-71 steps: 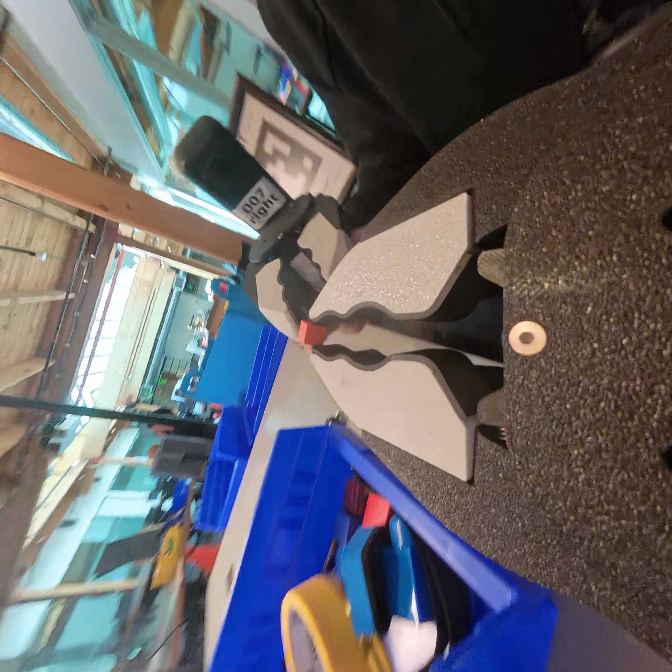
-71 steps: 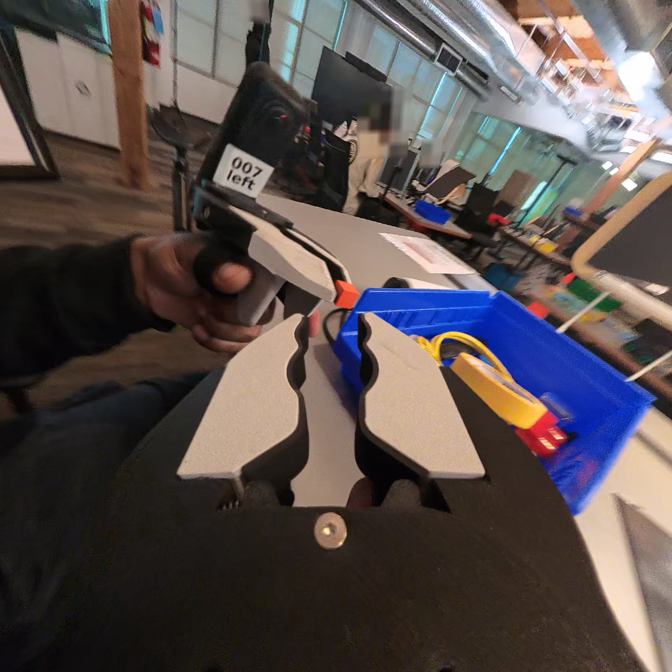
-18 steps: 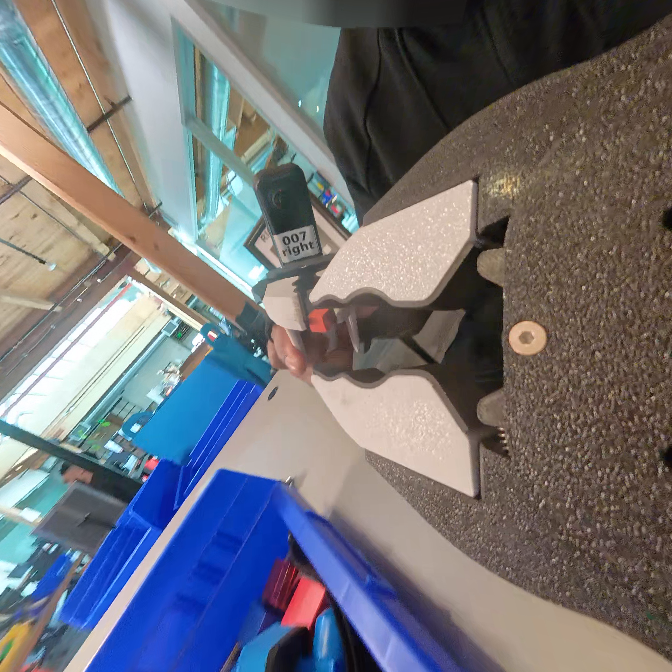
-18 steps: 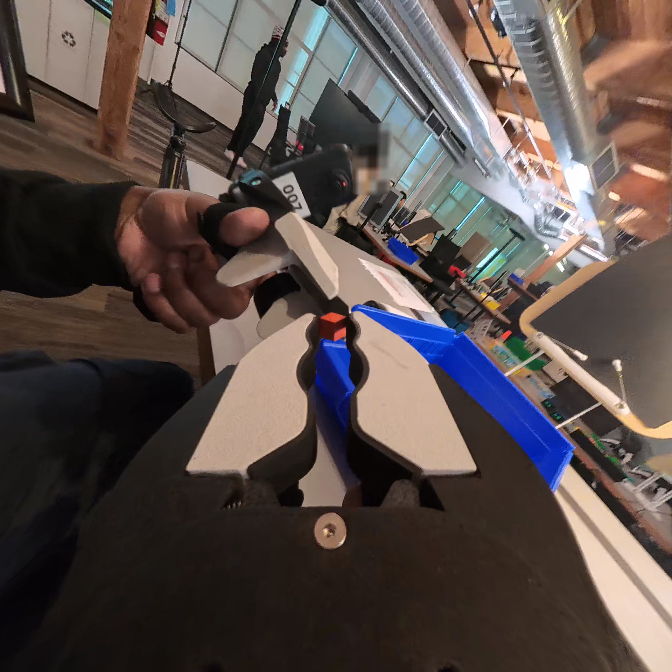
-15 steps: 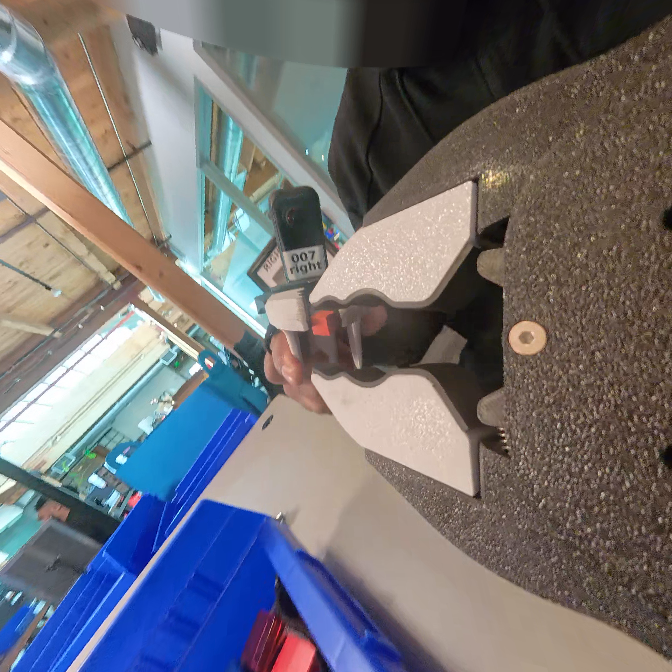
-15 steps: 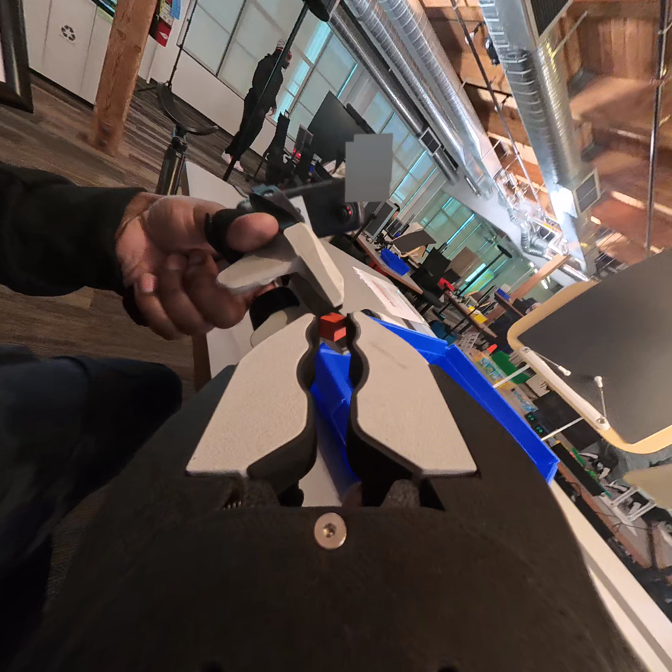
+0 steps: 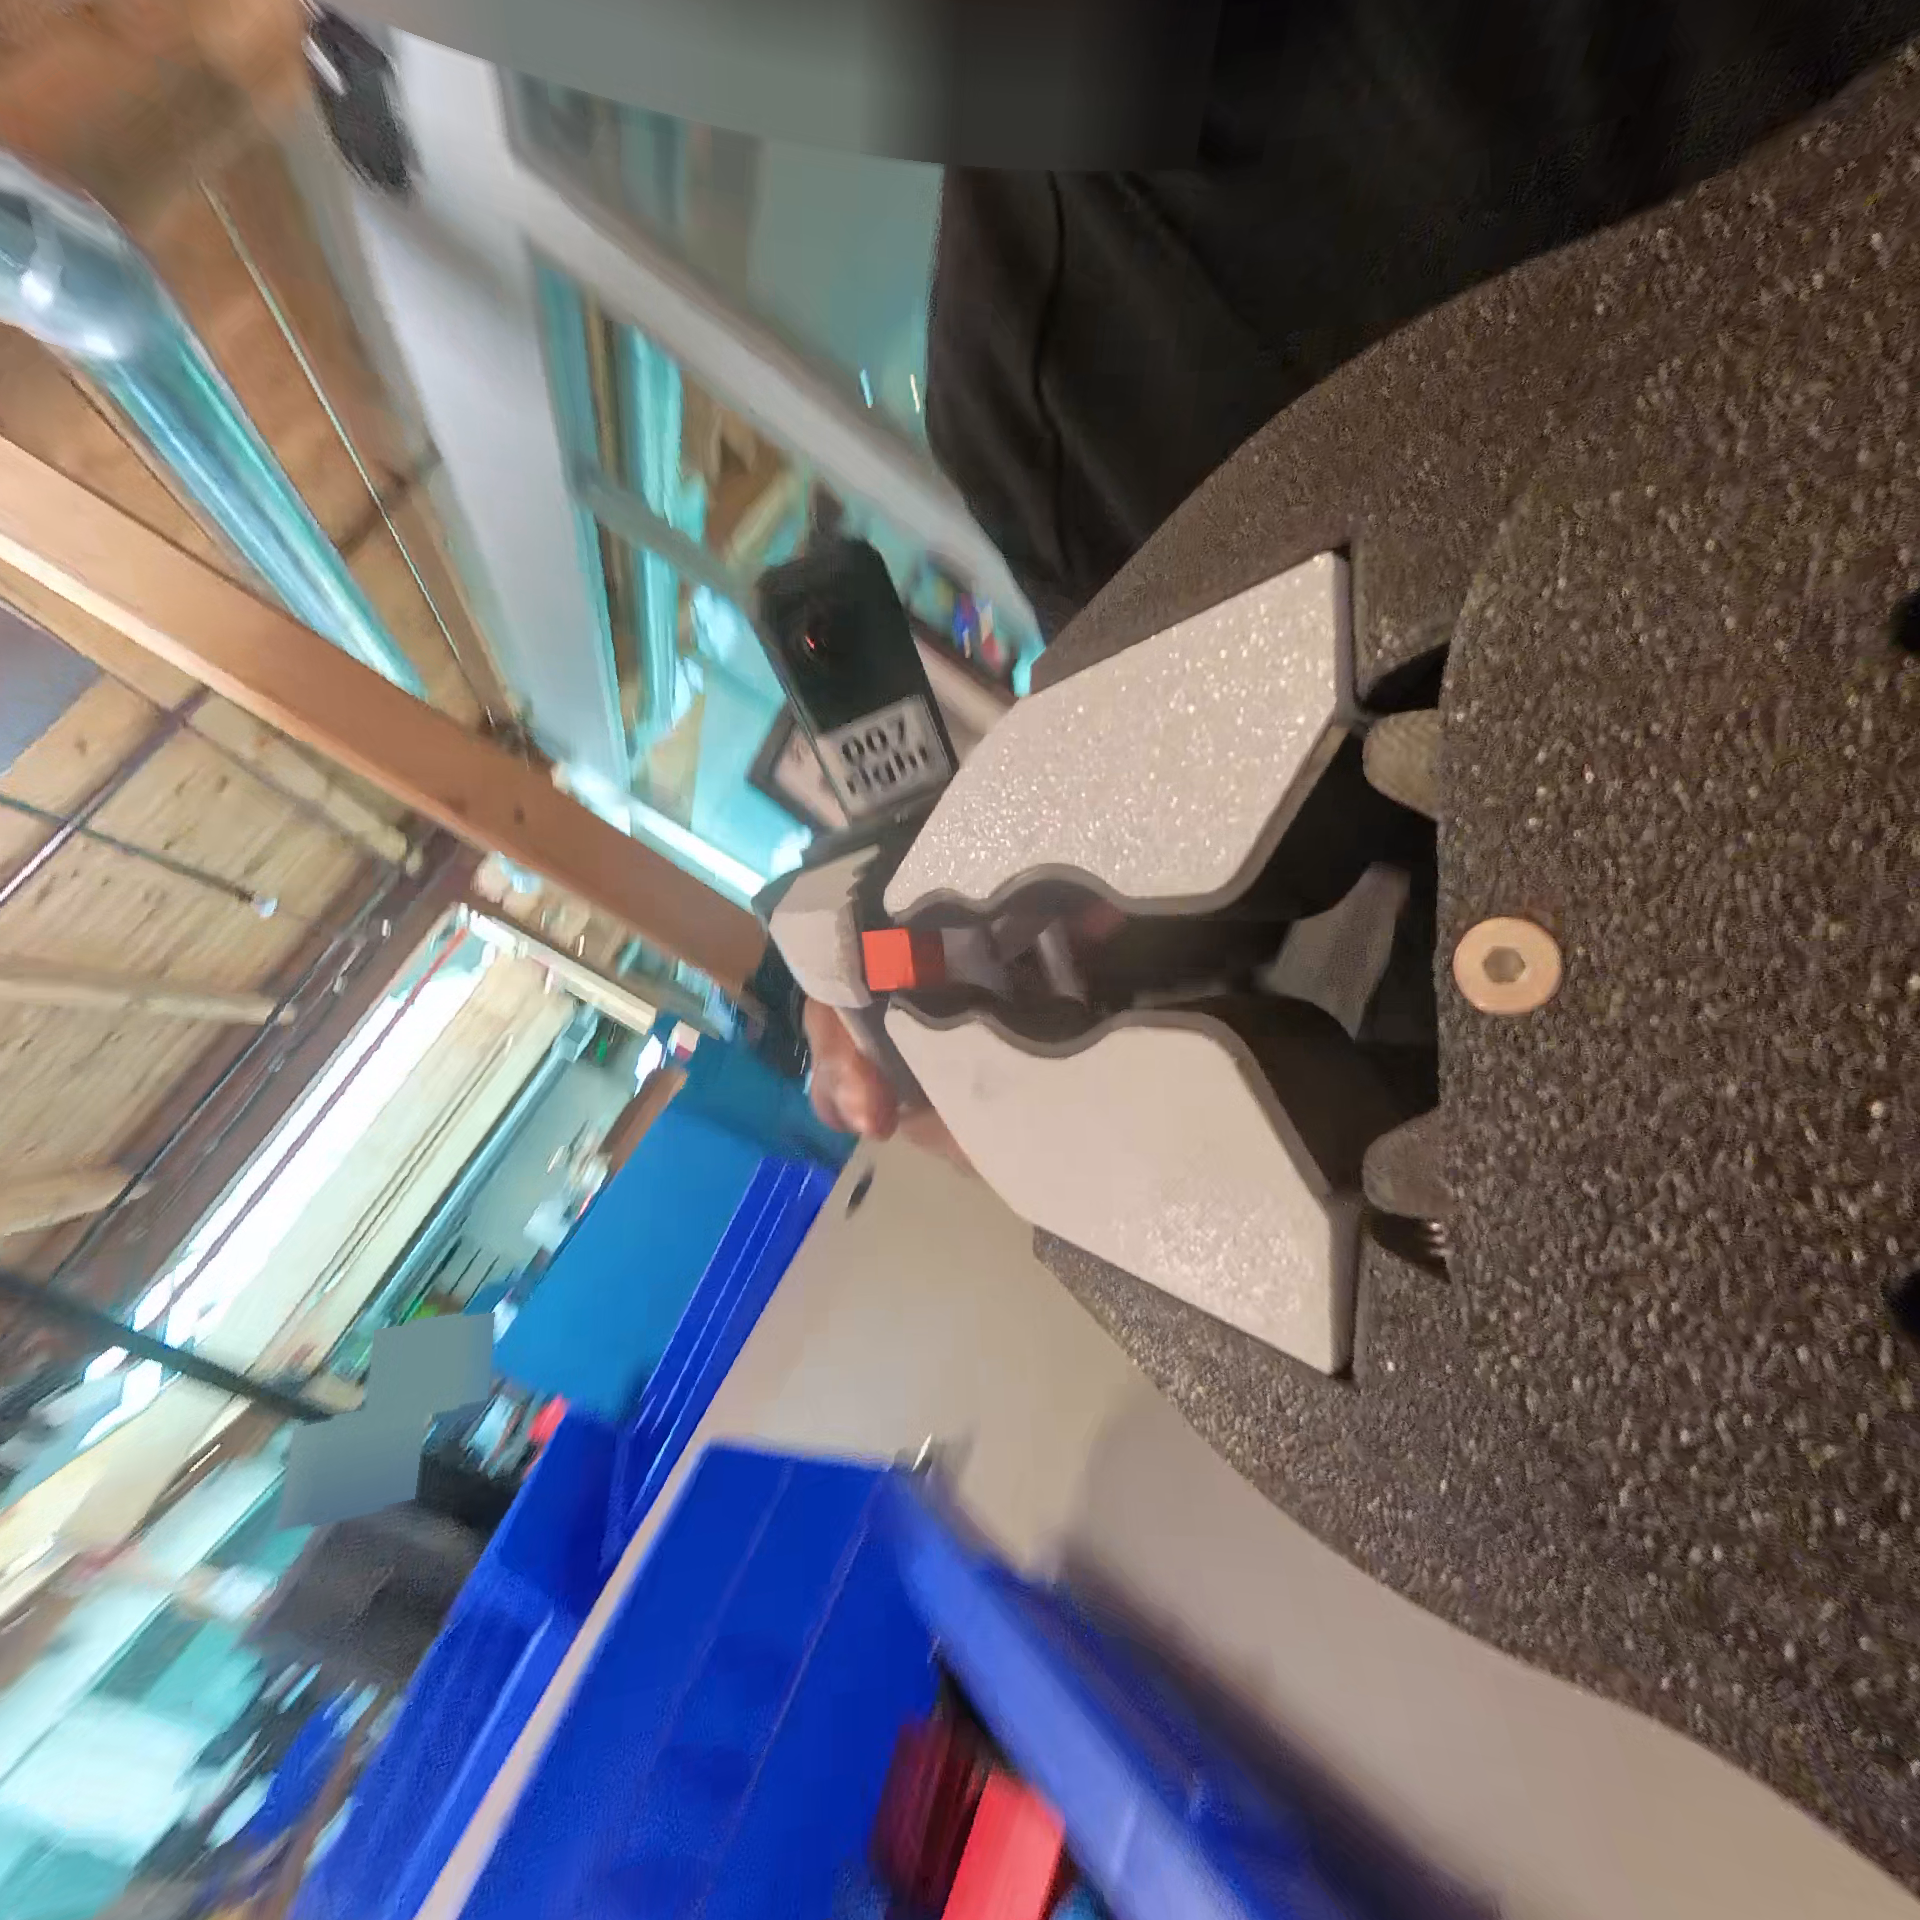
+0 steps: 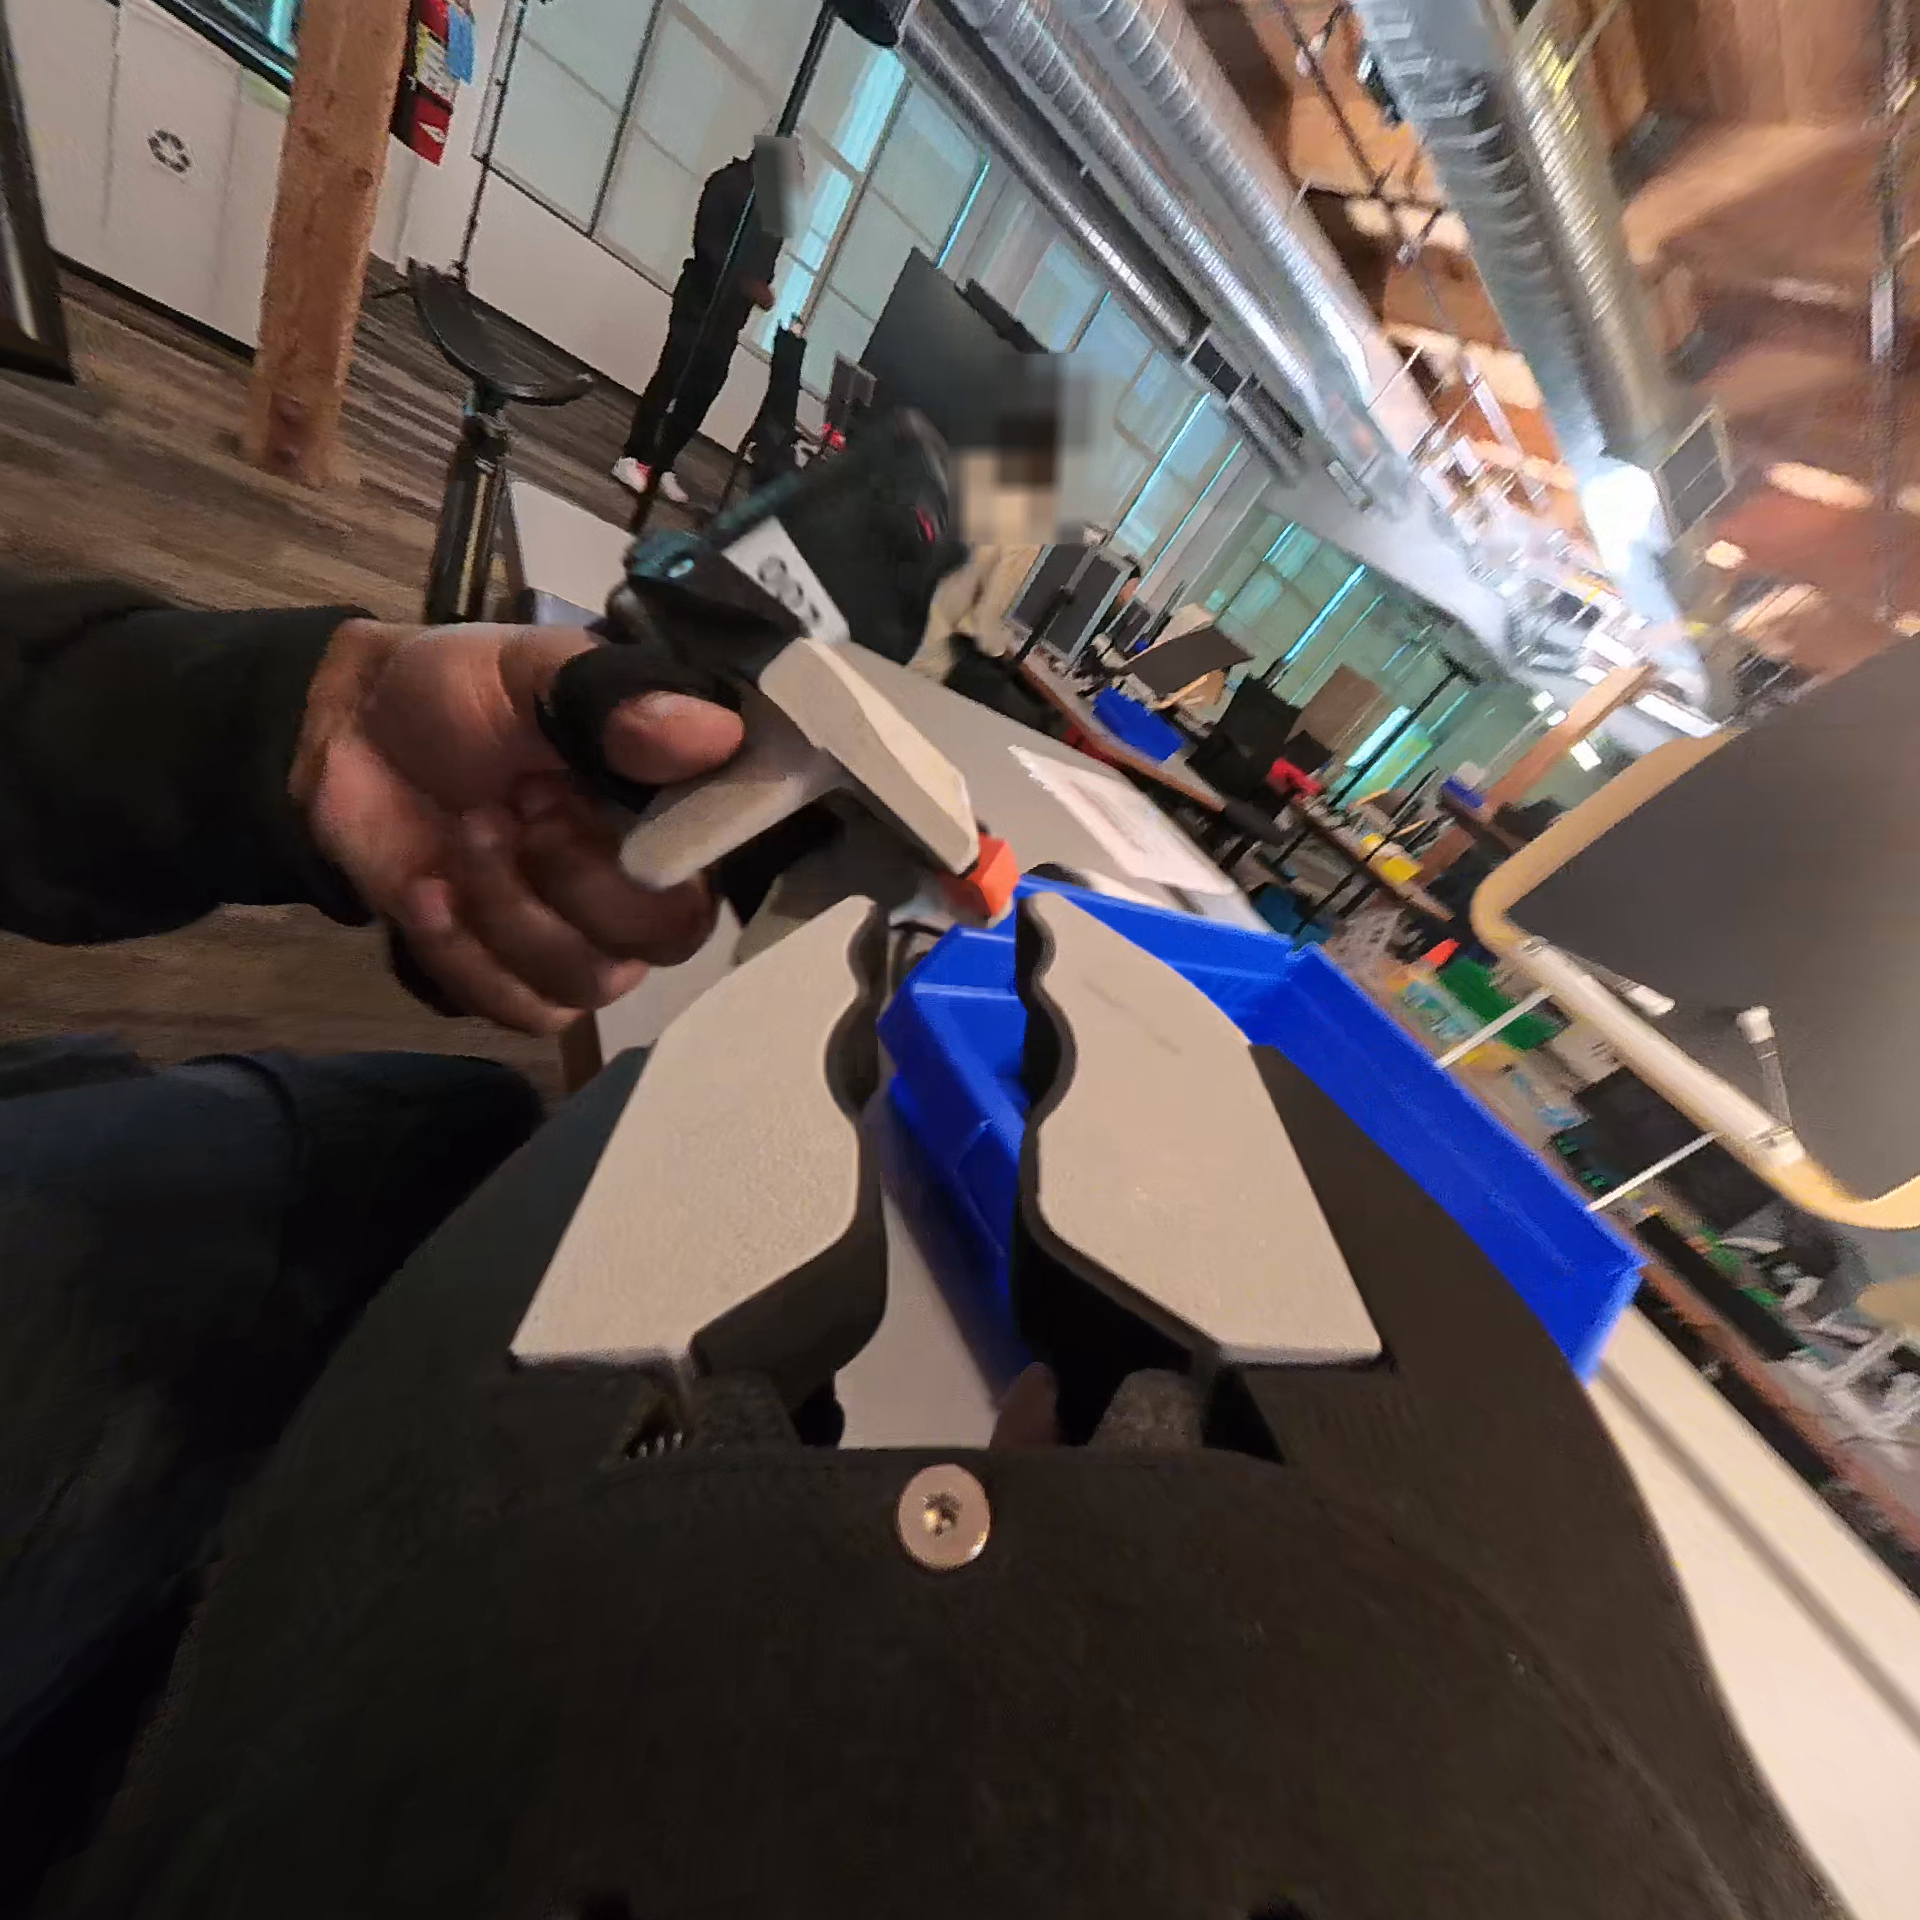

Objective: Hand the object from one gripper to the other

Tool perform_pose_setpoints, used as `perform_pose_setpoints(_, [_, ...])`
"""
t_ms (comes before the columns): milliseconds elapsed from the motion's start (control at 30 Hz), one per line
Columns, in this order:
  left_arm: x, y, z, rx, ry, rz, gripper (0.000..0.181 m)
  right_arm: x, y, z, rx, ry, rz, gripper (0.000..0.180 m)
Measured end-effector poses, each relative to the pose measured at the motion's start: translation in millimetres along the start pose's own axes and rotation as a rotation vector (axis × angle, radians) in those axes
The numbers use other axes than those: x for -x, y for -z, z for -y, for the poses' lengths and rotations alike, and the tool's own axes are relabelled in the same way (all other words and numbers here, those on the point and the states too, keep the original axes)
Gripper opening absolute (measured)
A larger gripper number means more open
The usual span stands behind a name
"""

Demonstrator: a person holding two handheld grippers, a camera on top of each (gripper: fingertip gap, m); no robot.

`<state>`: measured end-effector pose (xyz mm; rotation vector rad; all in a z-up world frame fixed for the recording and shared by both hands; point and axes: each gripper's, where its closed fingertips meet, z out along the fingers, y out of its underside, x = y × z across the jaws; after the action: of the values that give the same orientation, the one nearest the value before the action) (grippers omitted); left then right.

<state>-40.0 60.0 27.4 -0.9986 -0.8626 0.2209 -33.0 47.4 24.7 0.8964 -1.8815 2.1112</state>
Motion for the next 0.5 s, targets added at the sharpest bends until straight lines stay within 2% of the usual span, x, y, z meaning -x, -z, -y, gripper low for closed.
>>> perform_pose_setpoints(133, [8, 12, 12, 0.035, -0.572, 0.277, 0.011, -1, 2, -2, 0.013, -0.254, 0.101, 0.025])
perform_pose_setpoints(233, [2, 15, 12, 0.079, -0.933, 0.373, 0.011, 0, 3, 3, -0.010, -0.538, 0.218, 0.027])
perform_pose_setpoints(333, [-2, 14, 9, 0.084, -1.121, 0.400, 0.011, 3, 4, 8, -0.031, -0.735, 0.318, 0.027])
perform_pose_setpoints(500, [-7, 13, 1, 0.113, -1.363, 0.414, 0.011, 12, 5, 12, -0.022, -0.891, 0.412, 0.027])
